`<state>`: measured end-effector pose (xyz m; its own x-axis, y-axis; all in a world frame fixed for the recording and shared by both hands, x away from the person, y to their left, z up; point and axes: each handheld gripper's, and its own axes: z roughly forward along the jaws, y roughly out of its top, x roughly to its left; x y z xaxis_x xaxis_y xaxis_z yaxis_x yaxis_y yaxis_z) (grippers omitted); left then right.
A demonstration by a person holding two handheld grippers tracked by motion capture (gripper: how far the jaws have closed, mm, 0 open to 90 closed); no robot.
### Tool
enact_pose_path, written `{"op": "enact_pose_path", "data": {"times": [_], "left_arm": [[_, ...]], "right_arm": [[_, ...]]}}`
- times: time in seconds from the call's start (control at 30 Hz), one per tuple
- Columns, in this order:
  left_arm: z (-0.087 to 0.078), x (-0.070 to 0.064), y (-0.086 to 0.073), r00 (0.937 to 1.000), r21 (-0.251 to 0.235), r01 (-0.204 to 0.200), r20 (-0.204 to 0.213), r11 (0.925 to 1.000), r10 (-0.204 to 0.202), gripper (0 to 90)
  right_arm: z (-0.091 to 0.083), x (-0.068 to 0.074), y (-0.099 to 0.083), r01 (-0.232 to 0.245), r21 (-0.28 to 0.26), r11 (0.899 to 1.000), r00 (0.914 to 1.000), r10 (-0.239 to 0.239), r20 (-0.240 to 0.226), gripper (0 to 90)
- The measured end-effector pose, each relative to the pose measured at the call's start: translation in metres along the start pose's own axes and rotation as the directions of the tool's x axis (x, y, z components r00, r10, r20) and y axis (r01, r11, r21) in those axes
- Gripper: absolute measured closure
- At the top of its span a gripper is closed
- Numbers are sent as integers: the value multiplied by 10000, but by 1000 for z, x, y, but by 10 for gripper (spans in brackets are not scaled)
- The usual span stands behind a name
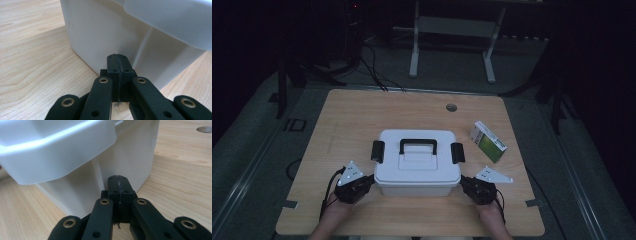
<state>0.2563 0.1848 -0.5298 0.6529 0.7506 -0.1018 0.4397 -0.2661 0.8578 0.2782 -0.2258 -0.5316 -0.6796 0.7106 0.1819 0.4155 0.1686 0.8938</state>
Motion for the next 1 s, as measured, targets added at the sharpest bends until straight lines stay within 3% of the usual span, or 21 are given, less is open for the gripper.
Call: {"op": "enact_pose_path", "data": {"times": [0.3,0.4,0.47,0.53,0.67,0.77,0.83,0.9,0.97,1.0], "left_arm": [[-1,5,1,9997,23,65,223,10000,-66,887],[-2,8,3,9996,56,215,197,9998,-217,805],[-5,11,4,9994,68,336,103,9994,-337,757],[-8,14,6,9995,287,285,-135,9992,-281,615],[-14,24,6,9989,643,464,-102,9968,-459,502],[-17,30,5,9984,937,568,-54,9940,-565,441],[-17,30,5,9984,937,568,-54,9940,-565,440],[-21,37,4,9984,1206,556,62,9911,-568,414],[-22,39,3,9981,1391,544,218,9888,-580,394],[-23,39,3,9987,1485,475,105,9878,-496,394]], "right_arm": [[1,1,1,456,-31,9990,9988,-456,189,889],[-1,-1,1,552,-95,9984,9982,-550,224,842],[-2,-2,1,541,-155,9984,9982,-537,283,777],[-2,-4,-1,580,-80,9983,9979,-577,308,727],[-7,-13,-4,243,-153,9996,9980,-234,579,400],[-11,-19,-6,220,-95,9997,9980,-214,598,222],[-12,-20,-7,435,36,9990,9971,-436,619,183],[-14,-22,-11,562,-35,9984,9982,-561,206,149],[-15,-22,-13,826,113,9965,9964,-828,193,138],[-16,-23,-13,799,97,9968,9967,-800,128,138]]}}
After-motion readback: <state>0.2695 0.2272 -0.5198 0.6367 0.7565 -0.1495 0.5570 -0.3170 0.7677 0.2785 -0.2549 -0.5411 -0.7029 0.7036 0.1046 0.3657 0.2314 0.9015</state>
